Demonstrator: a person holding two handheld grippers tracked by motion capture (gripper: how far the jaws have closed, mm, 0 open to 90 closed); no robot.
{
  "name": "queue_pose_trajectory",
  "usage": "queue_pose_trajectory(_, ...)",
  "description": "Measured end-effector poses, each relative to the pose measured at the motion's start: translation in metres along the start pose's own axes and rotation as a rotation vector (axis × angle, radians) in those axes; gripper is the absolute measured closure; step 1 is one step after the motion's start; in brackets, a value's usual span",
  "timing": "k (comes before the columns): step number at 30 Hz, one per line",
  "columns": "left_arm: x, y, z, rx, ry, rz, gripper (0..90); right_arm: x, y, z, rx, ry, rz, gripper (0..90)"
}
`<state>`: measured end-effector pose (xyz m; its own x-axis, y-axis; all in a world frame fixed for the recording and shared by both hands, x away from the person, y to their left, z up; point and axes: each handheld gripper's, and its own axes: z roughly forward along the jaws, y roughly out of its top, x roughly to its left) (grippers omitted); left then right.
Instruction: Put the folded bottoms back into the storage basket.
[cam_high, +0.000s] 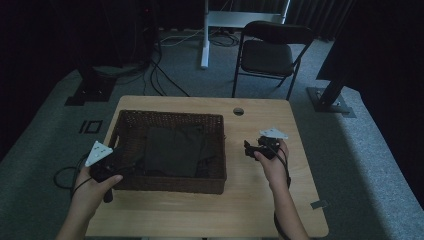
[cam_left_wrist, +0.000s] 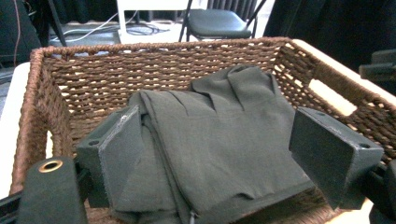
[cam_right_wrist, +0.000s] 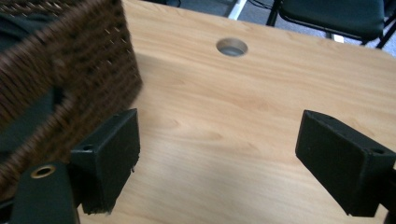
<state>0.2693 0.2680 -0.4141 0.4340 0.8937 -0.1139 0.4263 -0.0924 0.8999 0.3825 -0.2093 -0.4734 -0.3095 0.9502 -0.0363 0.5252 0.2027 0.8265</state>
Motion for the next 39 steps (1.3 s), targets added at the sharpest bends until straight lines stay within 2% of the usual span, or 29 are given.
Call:
queue_pose_trajectory(7,-0.003,-0.009,-0.015,-0.018,0.014,-0.007,18.5,-0.013,-0.018,-0.002,0.015,-0.014,0.027,13.3)
queue_pose_trajectory(9,-0.006,-0.012,-0.020,-0.023,0.004,-0.008,18.5,-0.016,-0.026,-0.003,0.018,-0.021,0.033,13.3)
queue_pose_trajectory(12,-0.007,-0.016,-0.023,-0.024,0.009,0.007,18.5,-0.018,-0.031,-0.003,0.021,-0.024,0.034,13.3)
queue_pose_trajectory(15,-0.008,-0.021,-0.029,-0.033,0.016,0.013,18.5,-0.021,-0.040,-0.004,0.021,-0.018,0.058,13.3)
queue_pose_trajectory(18,-0.010,-0.028,-0.034,-0.053,0.022,0.002,18.5,-0.021,-0.044,-0.005,0.025,-0.019,0.053,13.3)
queue_pose_trajectory(19,-0.011,-0.033,-0.036,-0.052,0.037,0.012,18.4,-0.022,-0.046,-0.006,0.028,-0.026,0.052,13.3)
queue_pose_trajectory(26,-0.009,-0.050,-0.037,-0.037,0.045,0.007,17.6,-0.028,-0.053,-0.009,0.041,-0.064,0.034,12.6)
queue_pose_trajectory(31,-0.005,-0.069,-0.036,-0.023,0.052,-0.014,17.6,-0.033,-0.061,-0.010,0.052,-0.072,0.045,12.6)
queue_pose_trajectory(32,-0.005,-0.069,-0.036,-0.023,0.052,-0.014,17.6,-0.033,-0.061,-0.010,0.052,-0.072,0.045,12.6)
queue_pose_trajectory(33,-0.004,-0.076,-0.036,-0.011,0.066,-0.017,17.6,-0.034,-0.064,-0.010,0.056,-0.077,0.045,12.6)
queue_pose_trajectory(36,-0.002,-0.082,-0.036,-0.002,0.072,-0.017,17.6,-0.035,-0.068,-0.010,0.059,-0.075,0.052,12.6)
queue_pose_trajectory(39,0.003,-0.096,-0.034,0.024,0.092,-0.046,17.6,-0.036,-0.075,-0.009,0.069,-0.073,0.055,12.6)
